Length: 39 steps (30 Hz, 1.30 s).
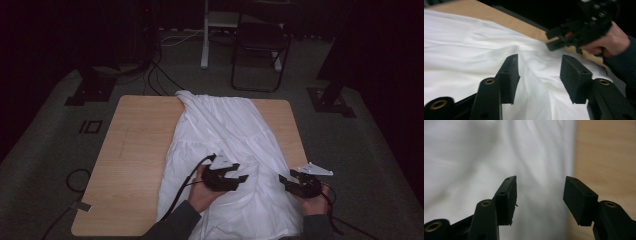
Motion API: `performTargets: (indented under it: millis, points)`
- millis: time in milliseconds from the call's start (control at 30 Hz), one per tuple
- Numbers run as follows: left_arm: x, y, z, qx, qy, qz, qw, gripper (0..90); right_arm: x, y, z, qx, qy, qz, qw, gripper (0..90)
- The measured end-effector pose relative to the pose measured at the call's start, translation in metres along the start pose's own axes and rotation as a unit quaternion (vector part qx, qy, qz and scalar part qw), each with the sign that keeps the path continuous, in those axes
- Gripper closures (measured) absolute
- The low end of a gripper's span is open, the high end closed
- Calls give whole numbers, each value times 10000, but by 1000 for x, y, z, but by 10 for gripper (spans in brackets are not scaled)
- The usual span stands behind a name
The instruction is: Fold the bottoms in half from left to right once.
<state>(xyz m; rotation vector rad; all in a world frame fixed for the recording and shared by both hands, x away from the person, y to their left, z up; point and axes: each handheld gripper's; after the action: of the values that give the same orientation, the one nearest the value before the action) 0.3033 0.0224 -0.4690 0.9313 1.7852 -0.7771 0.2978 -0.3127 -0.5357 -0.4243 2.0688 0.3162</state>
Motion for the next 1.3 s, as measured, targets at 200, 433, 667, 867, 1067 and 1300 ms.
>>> performTargets:
  millis: [200,433,667,867,1067,1300]
  points:
    - [31,37,-68,-1300,135,-119,9914,466,-25,49,1,-371,-195,-436,9982,439]
    - [86,76,-125,-2226,386,-741,9713,466,-47,111,25,-1110,-216,-875,9897,419]
    - [111,87,-135,-2338,506,-994,9659,466,-35,142,73,-1091,647,-1437,9815,331]
    - [110,83,-127,-2197,521,-881,9702,466,-32,128,56,-1285,576,-1353,9807,855]
    - [107,78,-122,-2121,548,-795,9725,462,-48,89,-16,-1115,-444,-1041,9873,851]
    - [107,75,-114,-2076,636,-739,9734,458,-48,44,-60,-297,-1014,-828,9910,881]
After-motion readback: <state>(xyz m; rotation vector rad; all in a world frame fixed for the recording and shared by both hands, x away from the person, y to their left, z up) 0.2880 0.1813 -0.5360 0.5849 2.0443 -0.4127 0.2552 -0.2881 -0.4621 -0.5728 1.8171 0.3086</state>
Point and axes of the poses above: each handheld gripper's, and its own axes: z roughly forward along the jaws, x roughly out of its underside, y roughly to its left, and after that the axes turned 7 degrees about -y, right-handed
